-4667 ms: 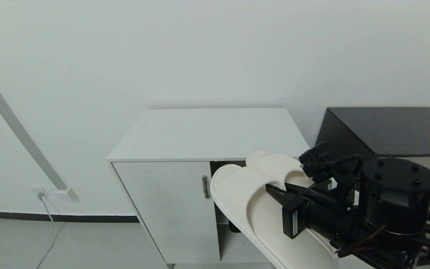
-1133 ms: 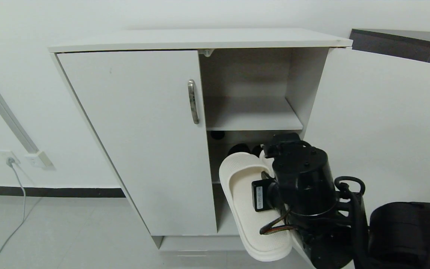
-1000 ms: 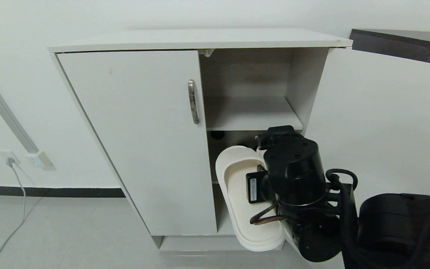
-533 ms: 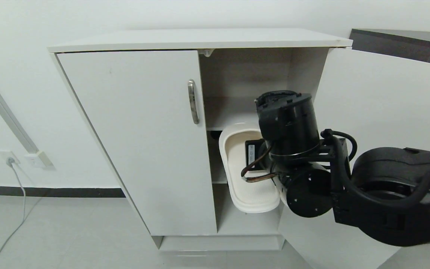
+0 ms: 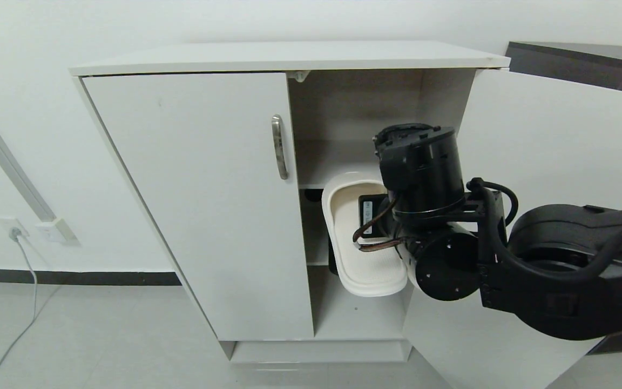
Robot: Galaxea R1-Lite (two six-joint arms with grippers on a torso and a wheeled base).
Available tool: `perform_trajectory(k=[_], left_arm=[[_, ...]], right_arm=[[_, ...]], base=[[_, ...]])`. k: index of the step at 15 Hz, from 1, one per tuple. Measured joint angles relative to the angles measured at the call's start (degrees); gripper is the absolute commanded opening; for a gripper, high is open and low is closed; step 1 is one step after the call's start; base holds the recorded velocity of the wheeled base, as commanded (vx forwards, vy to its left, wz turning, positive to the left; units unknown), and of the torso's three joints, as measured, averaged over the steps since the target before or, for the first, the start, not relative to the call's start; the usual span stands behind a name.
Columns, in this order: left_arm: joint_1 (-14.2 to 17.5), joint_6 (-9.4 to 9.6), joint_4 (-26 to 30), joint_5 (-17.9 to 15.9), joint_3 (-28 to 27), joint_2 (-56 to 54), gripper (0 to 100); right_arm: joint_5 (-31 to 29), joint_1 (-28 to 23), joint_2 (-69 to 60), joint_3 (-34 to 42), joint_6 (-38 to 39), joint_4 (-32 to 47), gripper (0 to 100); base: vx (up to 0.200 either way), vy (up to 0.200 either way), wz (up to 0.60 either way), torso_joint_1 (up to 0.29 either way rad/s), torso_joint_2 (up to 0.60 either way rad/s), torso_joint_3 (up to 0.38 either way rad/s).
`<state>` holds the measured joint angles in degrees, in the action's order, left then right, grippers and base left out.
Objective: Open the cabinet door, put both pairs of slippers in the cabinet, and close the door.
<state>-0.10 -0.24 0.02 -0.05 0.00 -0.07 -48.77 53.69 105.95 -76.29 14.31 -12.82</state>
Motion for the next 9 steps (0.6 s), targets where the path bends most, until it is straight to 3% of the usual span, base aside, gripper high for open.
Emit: perform_trajectory(k=[7,9], left_arm=[[0.0,0.00,0.1,0.0,0.0,0.0,0],[0.0,0.02,0.0,0.0,0.0,0.0,0]], right_arm=[[0.0,0.0,0.0,0.3,0.3,-0.1,0],[0.2,-0.1,0.1,1.0,0.5,-0.2,0]], base=[[0.200,0.000,0.00,-0.002,0.00,0.004],[0.000,0.000,0.00,0.000,0.00,0.000]])
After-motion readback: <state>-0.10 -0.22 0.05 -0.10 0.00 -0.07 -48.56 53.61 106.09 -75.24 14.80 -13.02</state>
